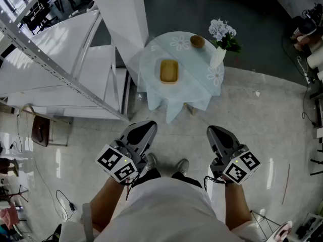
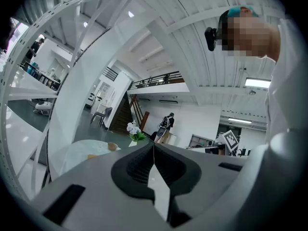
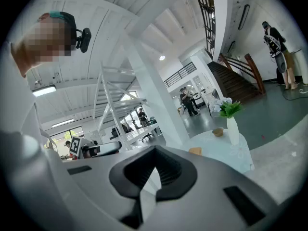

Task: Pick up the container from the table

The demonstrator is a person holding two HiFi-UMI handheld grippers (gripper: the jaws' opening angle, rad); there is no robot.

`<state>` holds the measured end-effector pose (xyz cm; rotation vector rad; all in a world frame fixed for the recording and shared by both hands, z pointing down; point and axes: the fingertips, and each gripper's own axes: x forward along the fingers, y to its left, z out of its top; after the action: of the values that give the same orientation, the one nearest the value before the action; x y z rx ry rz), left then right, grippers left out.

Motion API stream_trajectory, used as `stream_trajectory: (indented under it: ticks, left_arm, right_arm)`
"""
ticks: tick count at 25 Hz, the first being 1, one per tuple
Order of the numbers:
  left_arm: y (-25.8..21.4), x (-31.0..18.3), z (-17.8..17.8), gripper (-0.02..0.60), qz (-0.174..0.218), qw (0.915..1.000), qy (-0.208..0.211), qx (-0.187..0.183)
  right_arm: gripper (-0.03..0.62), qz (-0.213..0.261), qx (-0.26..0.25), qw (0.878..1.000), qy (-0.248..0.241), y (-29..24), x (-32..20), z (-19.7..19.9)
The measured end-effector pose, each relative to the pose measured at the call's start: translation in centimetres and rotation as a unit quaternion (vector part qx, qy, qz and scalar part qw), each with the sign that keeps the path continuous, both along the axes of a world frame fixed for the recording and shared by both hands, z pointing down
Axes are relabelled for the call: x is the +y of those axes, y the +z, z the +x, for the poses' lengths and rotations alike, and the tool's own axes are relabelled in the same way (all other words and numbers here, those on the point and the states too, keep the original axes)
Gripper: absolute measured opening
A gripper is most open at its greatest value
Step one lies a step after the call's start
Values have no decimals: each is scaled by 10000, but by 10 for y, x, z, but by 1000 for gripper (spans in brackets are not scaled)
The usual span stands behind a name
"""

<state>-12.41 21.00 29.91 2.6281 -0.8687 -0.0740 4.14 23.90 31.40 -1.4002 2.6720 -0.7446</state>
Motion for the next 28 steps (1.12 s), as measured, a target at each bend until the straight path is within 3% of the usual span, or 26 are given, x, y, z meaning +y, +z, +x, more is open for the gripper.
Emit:
stream_trajectory:
  ticks: [12, 28]
  left_arm:
    - [4, 1, 15, 23, 4, 10000, -3, -62]
    - [-7, 35, 72, 23, 198, 9995, -188, -135]
  right_arm:
    - [18, 38, 97, 9999, -56, 3, -2, 7]
    - [18, 165, -10, 9997, -192, -3, 29, 67]
